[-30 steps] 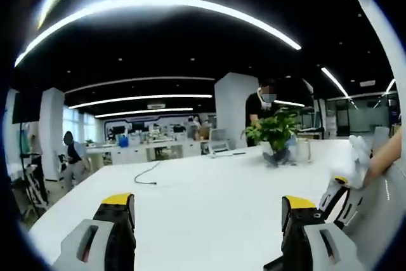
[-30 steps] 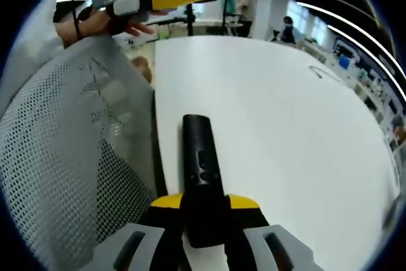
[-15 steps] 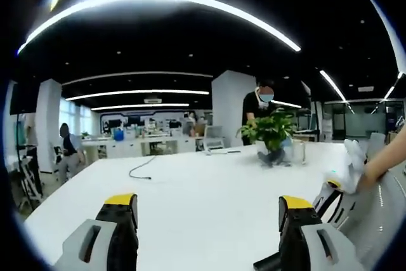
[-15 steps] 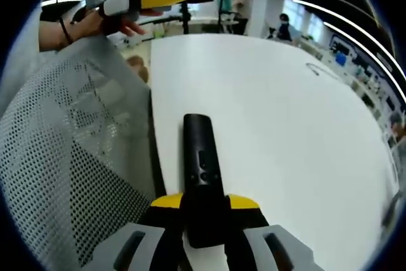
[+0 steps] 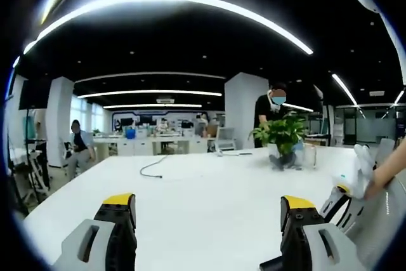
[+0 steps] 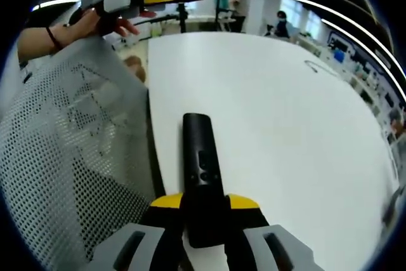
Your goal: Press the specified remote control buttons in sequence, fully releasing each button before pressing the next.
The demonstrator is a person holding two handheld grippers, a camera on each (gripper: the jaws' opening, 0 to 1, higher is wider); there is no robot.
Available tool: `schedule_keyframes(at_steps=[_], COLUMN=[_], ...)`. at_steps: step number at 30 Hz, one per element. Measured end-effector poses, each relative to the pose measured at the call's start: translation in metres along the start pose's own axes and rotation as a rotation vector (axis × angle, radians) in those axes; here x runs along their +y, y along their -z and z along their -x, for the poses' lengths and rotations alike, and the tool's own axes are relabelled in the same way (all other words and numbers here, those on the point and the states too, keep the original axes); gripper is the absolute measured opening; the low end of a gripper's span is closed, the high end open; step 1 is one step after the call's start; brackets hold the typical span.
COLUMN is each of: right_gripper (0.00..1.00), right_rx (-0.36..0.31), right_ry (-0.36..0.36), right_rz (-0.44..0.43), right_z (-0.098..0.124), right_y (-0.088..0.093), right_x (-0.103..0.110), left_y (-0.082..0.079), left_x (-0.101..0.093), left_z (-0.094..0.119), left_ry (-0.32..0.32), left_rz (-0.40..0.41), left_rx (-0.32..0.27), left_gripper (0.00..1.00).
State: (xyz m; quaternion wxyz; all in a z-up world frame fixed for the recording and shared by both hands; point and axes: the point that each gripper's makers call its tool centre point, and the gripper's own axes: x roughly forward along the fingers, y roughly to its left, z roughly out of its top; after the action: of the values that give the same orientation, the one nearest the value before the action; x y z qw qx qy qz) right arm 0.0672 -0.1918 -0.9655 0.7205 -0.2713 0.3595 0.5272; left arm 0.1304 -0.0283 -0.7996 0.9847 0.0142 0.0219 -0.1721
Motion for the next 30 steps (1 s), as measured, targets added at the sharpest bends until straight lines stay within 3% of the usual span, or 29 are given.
schedule_keyframes(at_steps=[19, 30], right_gripper=[0.21, 0.21], right_rx=[0.006, 0.07], right_ry=[-0.013, -0.063], right_rz=[-0.002, 0.066], right_z=[-0.0001, -0.0004], right_y=[0.0016, 0.0012], right_x=[-0.0024, -0.001], left_y=[0.0073, 0.0058], left_x=[-0.0041, -0.0056], left_z=[-0.0032, -0.0024], left_ry=[0.025, 0.04], left_rz=[0.045, 0.034], left_rx=[0.032, 0.021], left_gripper=[0.98, 0.97])
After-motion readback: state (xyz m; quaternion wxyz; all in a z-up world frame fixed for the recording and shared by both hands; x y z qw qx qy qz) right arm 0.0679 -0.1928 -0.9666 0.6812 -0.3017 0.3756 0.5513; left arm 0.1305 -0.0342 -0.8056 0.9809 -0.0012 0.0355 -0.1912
